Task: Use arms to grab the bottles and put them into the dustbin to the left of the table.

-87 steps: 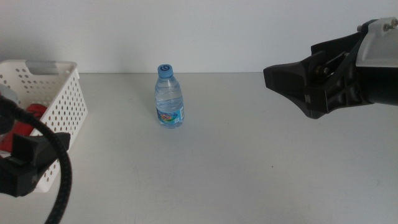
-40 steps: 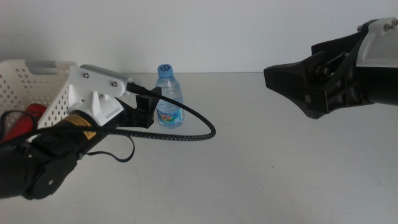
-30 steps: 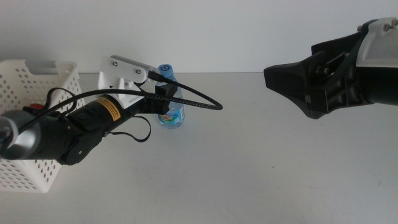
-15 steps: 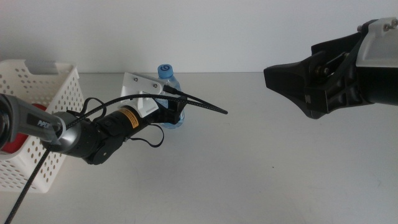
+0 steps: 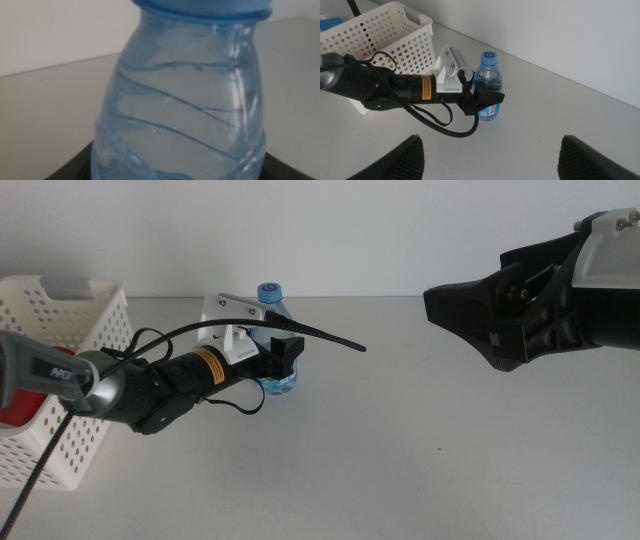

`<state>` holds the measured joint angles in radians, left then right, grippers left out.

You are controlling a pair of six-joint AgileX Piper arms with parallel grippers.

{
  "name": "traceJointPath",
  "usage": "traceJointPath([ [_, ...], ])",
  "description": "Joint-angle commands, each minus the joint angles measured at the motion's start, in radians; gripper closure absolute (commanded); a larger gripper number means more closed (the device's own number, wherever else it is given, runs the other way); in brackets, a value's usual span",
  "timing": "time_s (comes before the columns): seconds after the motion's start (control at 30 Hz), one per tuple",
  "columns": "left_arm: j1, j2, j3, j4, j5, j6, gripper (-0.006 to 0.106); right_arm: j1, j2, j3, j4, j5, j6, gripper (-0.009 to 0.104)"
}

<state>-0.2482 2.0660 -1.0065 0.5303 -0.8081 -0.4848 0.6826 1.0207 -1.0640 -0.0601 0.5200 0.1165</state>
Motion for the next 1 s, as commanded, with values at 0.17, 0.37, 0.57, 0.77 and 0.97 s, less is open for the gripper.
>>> traceJointPath([
  [0.17, 0.000, -0.346, -0.020, 0.027, 0.207, -0.086, 0.102, -0.001, -0.017, -0.036, -0.013, -0.065, -0.006, 0.022],
  [0.37, 0.000, -0.567, -0.020, 0.032, 0.382, -0.196, 0.102, -0.001, -0.017, -0.036, -0.013, -0.065, -0.006, 0.022],
  [0.57, 0.001, -0.789, -0.033, 0.140, 0.720, -0.230, 0.102, -0.001, -0.017, -0.036, -0.013, -0.065, -0.006, 0.022],
  [0.77, 0.017, -0.878, -0.123, -0.136, 1.087, 0.206, 0.102, -0.001, -0.017, -0.036, -0.013, -0.065, -0.006, 0.022],
  [0.97, 0.246, -0.859, -0.304, -0.646, 1.319, 0.765, 0.102, -0.001, -0.017, -0.036, -0.013, -0.065, -0.007, 0.022],
])
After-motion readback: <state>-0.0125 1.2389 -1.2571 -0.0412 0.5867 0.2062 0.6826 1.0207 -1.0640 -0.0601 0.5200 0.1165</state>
